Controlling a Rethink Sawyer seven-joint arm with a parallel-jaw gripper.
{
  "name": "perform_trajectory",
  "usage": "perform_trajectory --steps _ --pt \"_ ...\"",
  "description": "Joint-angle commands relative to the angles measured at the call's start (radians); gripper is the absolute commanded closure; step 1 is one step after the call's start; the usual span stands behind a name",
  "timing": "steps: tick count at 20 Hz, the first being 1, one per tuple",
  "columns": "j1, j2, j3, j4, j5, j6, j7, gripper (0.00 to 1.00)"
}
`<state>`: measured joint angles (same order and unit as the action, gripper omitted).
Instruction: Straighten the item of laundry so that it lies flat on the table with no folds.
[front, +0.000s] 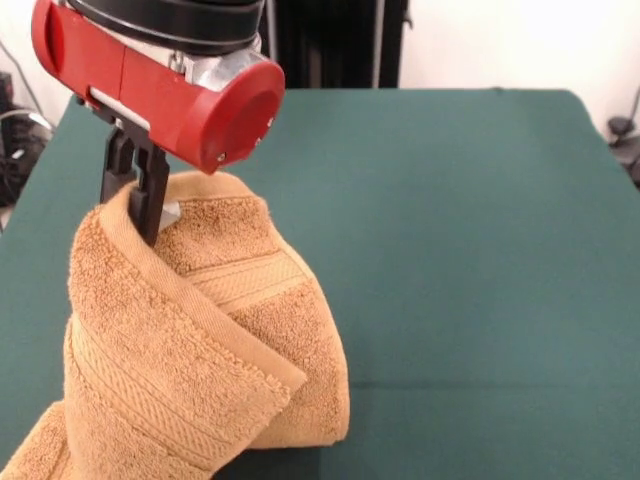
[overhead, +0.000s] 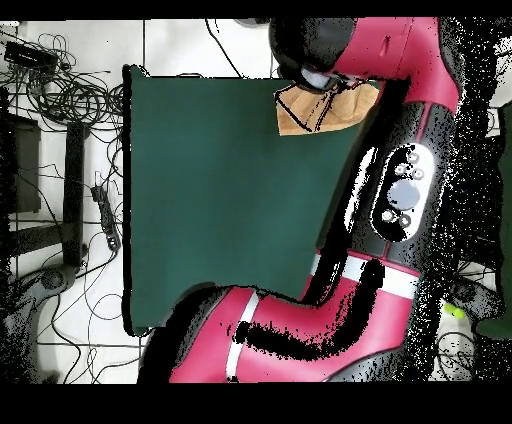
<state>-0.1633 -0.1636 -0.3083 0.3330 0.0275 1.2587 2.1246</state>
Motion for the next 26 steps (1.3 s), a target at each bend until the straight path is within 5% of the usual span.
perform_trajectory --steps 1,8,19,26 --pt "0.002 0.035 0.042 -0.057 0.047 0.222 -0.003 1.00" --pt "-0.021 0.026 0.046 -0.032 0.042 0.217 0.005 1.00" --pt "-0.026 -0.304 0.060 0.459 -0.026 0.049 -0.291 1.00" --pt "-0.065 -0.423 0.062 0.539 -0.078 0.157 -0.447 1.00"
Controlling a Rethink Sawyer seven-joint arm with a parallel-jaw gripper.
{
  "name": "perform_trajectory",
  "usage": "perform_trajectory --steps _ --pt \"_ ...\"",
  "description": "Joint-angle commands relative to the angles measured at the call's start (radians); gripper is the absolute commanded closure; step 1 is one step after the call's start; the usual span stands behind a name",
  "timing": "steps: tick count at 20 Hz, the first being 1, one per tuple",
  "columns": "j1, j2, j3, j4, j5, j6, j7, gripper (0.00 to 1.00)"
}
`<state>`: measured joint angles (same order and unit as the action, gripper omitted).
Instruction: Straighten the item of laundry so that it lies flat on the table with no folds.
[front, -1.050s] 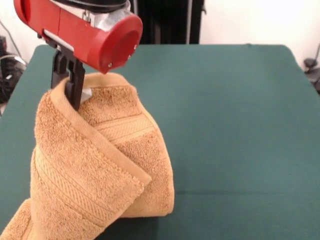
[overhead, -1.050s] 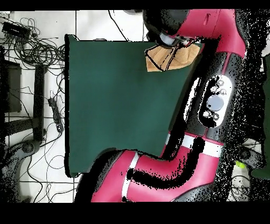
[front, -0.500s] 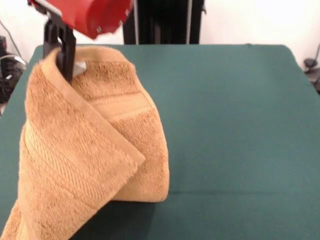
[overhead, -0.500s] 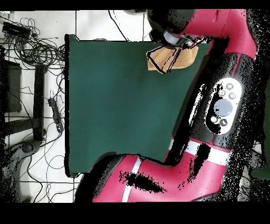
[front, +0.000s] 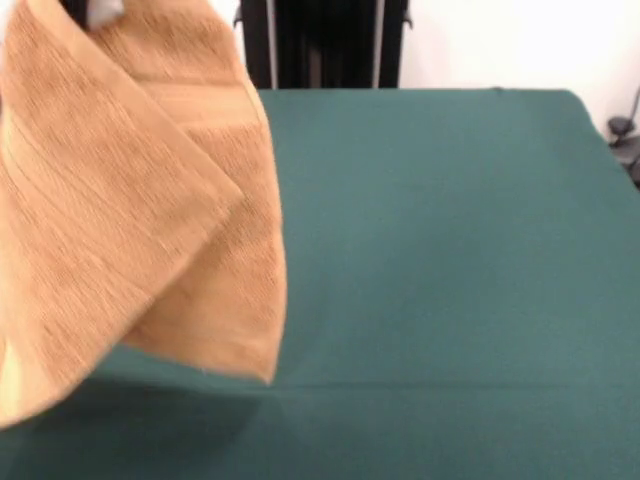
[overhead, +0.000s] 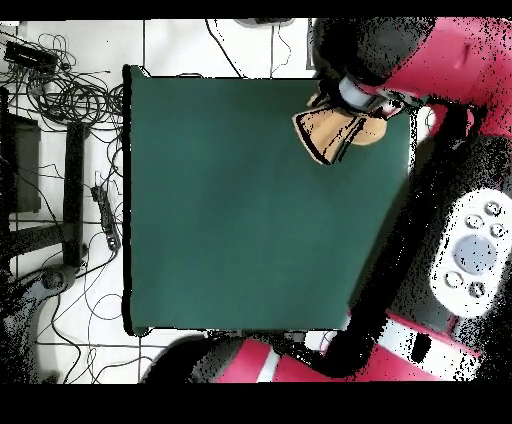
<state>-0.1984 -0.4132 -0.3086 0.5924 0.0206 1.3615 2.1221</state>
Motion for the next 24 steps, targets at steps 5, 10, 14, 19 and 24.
perform_trajectory --steps 5,10,14,19,24 --pt "-0.060 -0.240 0.088 0.367 -0.115 0.038 -0.507 1.00" --pt "-0.072 -0.289 0.106 0.437 -0.147 0.019 -0.534 1.00" --pt "-0.080 -0.320 0.142 0.498 -0.124 0.008 -0.522 1.00" --pt "-0.047 -0.354 0.159 0.531 -0.103 0.036 -0.481 1.00" --pt "-0.031 -0.407 0.174 0.598 -0.103 -0.010 -0.478 1.00"
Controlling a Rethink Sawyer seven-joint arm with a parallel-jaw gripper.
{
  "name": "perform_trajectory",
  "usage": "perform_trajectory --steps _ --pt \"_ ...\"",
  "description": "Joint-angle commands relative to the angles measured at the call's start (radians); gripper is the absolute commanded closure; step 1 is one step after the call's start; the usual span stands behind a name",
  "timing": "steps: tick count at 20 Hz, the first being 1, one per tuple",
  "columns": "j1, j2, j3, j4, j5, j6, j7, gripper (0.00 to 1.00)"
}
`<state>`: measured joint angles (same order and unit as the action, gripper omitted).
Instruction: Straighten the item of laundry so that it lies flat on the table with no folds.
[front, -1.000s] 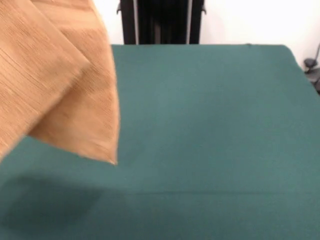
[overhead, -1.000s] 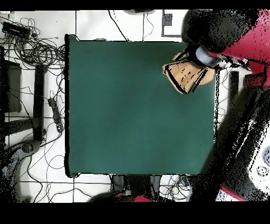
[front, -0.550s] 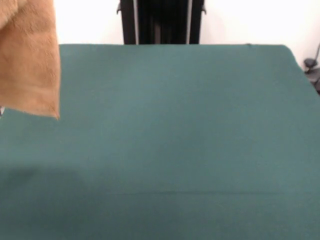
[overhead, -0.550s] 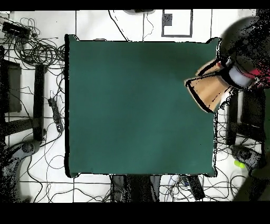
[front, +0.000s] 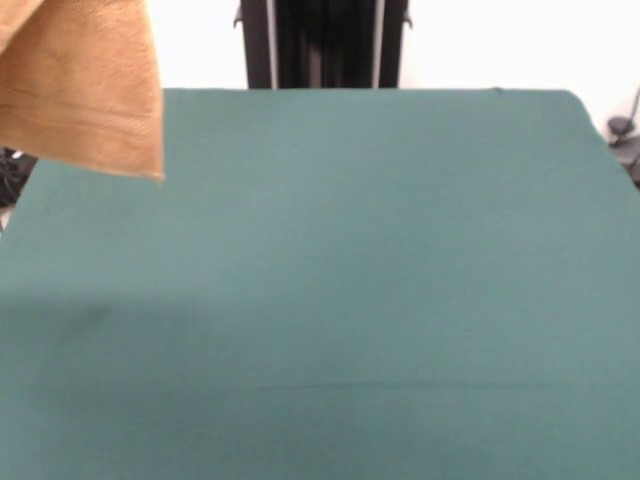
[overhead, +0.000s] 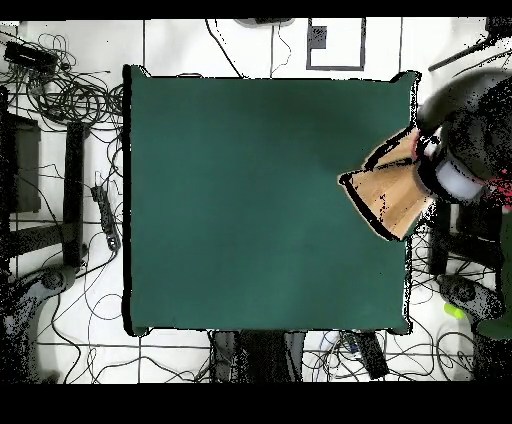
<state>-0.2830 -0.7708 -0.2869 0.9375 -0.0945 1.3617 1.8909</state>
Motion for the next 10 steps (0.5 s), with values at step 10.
perform_trajectory --steps 10 --pt "0.034 -0.111 0.201 0.349 -0.019 -0.059 -0.289 1.00"
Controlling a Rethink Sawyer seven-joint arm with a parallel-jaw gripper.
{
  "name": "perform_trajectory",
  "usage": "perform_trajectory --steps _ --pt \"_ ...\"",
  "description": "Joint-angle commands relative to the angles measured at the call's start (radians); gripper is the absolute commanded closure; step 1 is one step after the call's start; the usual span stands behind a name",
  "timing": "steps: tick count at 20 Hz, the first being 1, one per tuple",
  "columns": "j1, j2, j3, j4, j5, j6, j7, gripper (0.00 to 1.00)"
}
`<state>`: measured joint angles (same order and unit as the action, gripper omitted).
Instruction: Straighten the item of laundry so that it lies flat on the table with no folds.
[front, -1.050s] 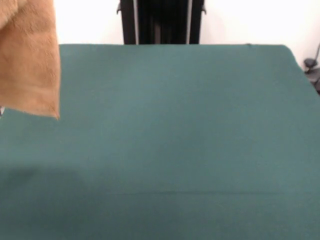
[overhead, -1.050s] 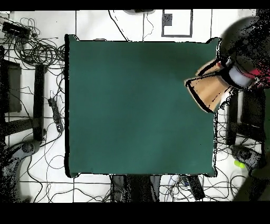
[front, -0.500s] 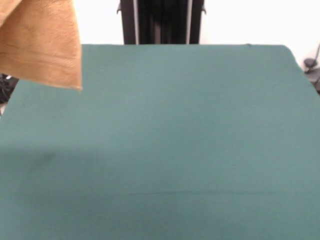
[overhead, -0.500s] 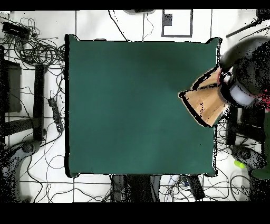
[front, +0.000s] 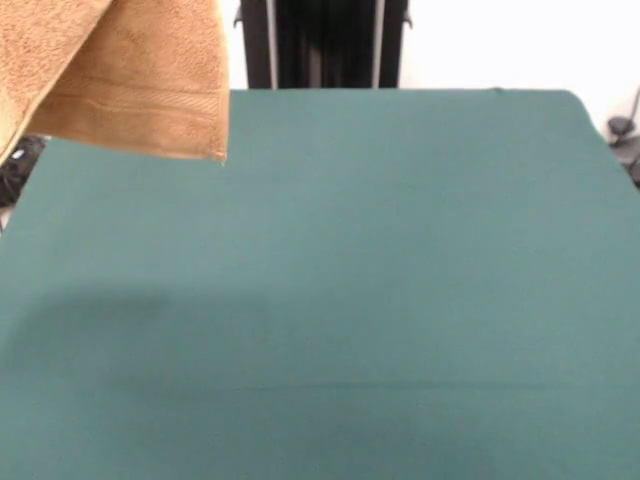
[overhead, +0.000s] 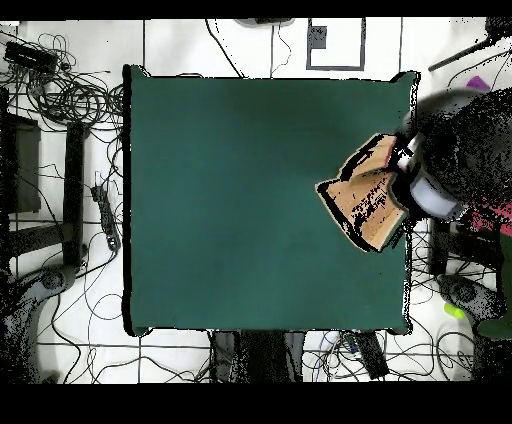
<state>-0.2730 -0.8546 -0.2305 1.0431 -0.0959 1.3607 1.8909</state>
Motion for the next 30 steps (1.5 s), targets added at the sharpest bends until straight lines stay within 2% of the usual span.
perform_trajectory --steps 1,4,8,13,15,22,30 --pt "0.020 -0.038 0.147 0.262 -0.020 -0.074 -0.292 1.00" --pt "0.008 -0.074 0.152 0.316 -0.017 -0.106 -0.295 1.00" --pt "0.009 -0.108 0.148 0.329 -0.093 -0.128 -0.345 1.00" --pt "-0.005 -0.119 0.174 0.281 -0.111 0.046 -0.353 1.00" --pt "-0.015 -0.108 0.190 0.289 -0.105 0.065 -0.352 1.00" --pt "-0.025 -0.079 0.217 0.316 -0.107 0.017 -0.306 1.00" --pt "-0.043 -0.045 0.242 0.376 -0.115 -0.189 -0.262 1.00"
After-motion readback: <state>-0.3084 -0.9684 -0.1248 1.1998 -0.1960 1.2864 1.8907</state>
